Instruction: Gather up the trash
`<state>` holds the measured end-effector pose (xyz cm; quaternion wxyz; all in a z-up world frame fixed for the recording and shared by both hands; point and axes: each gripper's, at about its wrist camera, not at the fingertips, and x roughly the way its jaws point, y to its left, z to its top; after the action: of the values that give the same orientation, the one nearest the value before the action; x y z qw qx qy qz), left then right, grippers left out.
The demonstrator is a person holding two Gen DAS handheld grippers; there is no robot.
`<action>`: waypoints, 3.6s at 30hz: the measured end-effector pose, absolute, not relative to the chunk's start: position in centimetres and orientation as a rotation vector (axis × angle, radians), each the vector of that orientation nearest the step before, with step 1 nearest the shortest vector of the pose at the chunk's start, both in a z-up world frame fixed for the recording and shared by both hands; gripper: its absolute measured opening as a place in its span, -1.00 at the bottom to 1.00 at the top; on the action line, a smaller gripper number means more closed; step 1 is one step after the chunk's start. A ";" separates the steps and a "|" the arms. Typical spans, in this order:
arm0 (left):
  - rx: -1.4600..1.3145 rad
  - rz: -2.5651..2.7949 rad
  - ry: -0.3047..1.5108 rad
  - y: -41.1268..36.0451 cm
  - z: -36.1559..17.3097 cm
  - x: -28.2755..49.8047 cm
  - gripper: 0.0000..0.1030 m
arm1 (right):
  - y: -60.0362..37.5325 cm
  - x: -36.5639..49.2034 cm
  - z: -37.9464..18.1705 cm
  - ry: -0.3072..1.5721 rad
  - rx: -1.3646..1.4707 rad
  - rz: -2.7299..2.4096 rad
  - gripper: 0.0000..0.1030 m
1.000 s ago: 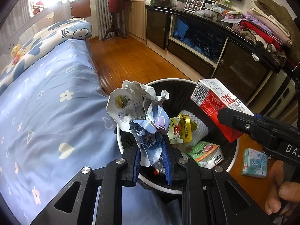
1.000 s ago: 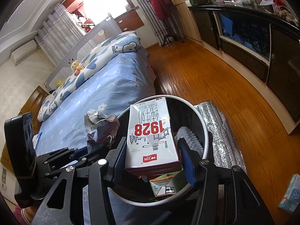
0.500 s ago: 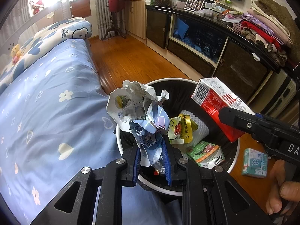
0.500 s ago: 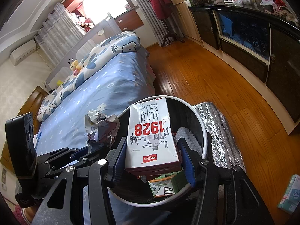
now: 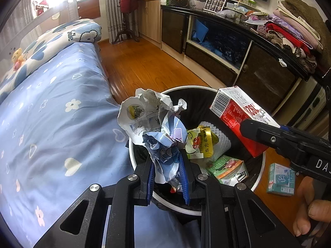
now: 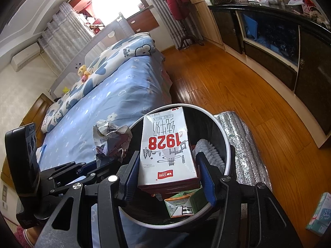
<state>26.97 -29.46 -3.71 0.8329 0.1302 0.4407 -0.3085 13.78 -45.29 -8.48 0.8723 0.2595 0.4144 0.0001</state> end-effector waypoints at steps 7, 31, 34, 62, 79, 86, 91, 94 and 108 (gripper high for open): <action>0.270 -0.663 0.940 -29.3 -3.6 27.2 -0.59 | -45.3 13.8 -8.5 0.866 0.544 0.000 0.05; 0.091 -0.607 0.887 -20.4 -1.8 23.3 0.12 | -45.0 11.0 -5.7 0.772 0.593 -0.049 0.34; 0.052 -0.585 0.854 -17.8 -1.2 21.4 0.17 | -43.6 10.0 -4.7 0.747 0.575 -0.049 0.42; -0.033 -0.198 0.416 -1.1 4.6 -1.2 0.99 | -28.0 1.2 5.6 0.397 0.253 0.081 1.00; 0.094 -0.122 0.357 -5.2 0.5 -5.3 0.99 | -26.0 0.0 -0.1 0.390 0.174 -0.037 1.00; 0.094 -0.136 0.366 -4.4 1.3 -4.0 0.99 | -26.4 -0.7 0.2 0.372 0.180 -0.052 1.00; 0.092 -0.139 0.365 -4.1 1.3 -3.6 0.99 | -26.4 -0.7 0.1 0.373 0.176 -0.047 1.00; 0.099 -0.136 0.361 -4.0 1.4 -3.6 0.99 | -26.3 -0.7 0.3 0.374 0.178 -0.042 1.00; 0.111 -0.142 0.352 -4.5 1.1 -3.8 0.99 | -26.0 -0.6 0.2 0.374 0.185 -0.041 1.00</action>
<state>-3.81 -4.50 1.15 0.9805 0.0552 0.1748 -0.0707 -0.63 -25.99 0.20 0.9781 0.0919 0.1857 -0.0201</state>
